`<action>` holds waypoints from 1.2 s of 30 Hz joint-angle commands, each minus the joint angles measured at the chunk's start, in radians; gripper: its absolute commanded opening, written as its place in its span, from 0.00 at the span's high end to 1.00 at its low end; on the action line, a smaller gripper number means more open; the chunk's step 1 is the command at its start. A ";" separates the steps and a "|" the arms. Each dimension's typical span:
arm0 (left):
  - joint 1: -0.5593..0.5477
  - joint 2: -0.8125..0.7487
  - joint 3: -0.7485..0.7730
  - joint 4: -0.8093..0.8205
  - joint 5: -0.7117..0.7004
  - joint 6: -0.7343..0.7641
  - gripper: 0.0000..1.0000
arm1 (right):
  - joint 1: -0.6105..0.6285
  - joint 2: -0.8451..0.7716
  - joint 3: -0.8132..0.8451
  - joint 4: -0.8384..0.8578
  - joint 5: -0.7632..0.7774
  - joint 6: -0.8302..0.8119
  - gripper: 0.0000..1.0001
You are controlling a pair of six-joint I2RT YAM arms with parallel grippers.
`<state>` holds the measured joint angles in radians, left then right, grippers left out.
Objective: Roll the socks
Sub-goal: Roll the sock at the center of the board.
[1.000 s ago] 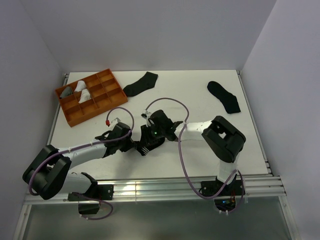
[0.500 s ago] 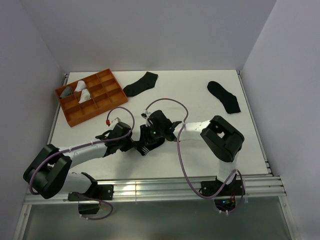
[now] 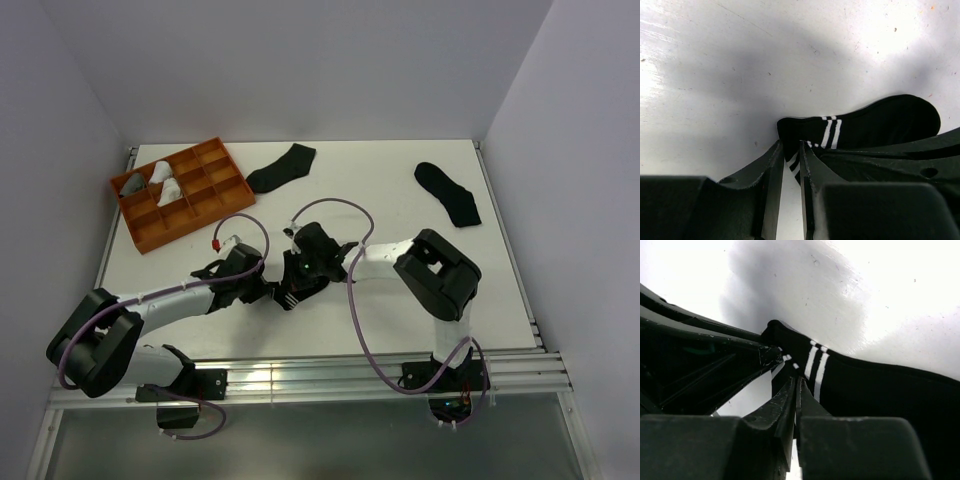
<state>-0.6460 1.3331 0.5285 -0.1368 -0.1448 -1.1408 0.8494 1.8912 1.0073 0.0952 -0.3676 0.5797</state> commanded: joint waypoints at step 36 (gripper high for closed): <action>-0.003 -0.031 -0.125 0.160 0.053 0.015 0.69 | -0.105 0.040 -0.087 0.187 -0.244 -0.035 1.00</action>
<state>-0.6456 1.2762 0.4103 0.0502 -0.0948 -1.1454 0.7593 1.9179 0.9314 0.2523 -0.5900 0.5678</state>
